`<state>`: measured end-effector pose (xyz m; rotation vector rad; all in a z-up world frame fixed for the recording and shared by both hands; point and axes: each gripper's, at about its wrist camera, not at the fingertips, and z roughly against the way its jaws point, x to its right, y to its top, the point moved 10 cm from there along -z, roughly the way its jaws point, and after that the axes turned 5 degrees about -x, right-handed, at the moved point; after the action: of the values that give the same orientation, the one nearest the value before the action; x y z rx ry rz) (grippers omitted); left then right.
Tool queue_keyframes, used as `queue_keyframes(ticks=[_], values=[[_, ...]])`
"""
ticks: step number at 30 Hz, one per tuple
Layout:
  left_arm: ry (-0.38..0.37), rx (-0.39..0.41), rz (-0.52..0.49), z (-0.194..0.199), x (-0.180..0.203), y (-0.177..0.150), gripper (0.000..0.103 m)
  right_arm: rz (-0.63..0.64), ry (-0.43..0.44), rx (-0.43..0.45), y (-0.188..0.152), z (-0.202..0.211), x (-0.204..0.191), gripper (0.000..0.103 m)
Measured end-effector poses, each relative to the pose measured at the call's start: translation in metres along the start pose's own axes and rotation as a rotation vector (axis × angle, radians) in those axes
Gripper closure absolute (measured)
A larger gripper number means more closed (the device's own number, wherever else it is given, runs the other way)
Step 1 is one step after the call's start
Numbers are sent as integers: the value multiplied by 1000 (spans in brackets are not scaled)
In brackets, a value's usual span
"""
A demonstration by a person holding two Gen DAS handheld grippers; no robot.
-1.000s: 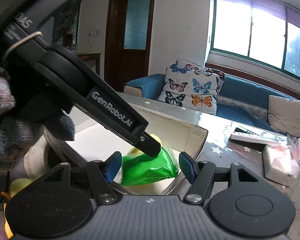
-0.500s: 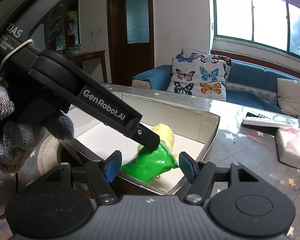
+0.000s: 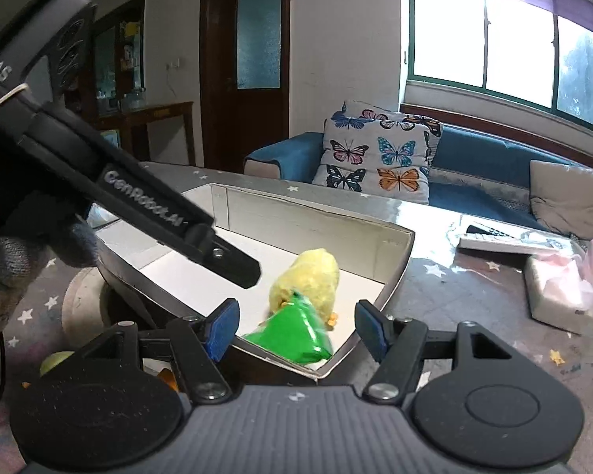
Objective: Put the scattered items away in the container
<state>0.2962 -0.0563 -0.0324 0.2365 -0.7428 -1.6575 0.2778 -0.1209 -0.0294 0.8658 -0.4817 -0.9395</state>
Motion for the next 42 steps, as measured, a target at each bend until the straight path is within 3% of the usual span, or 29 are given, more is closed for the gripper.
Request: queue_keyframes(ticks=[10, 29, 34, 42], values=[[0, 14, -10, 20, 0, -18, 69, 10, 15, 28, -5, 23, -16, 36], [-14, -37, -53, 45, 21, -84, 69, 33, 148, -20, -61, 62, -77, 9], [-11, -55, -84, 45, 29, -101, 69, 60, 171, -52, -75, 58, -93, 8], [-20, -99, -43, 37, 21, -117, 69, 73, 189, -79, -85, 48, -107, 8]])
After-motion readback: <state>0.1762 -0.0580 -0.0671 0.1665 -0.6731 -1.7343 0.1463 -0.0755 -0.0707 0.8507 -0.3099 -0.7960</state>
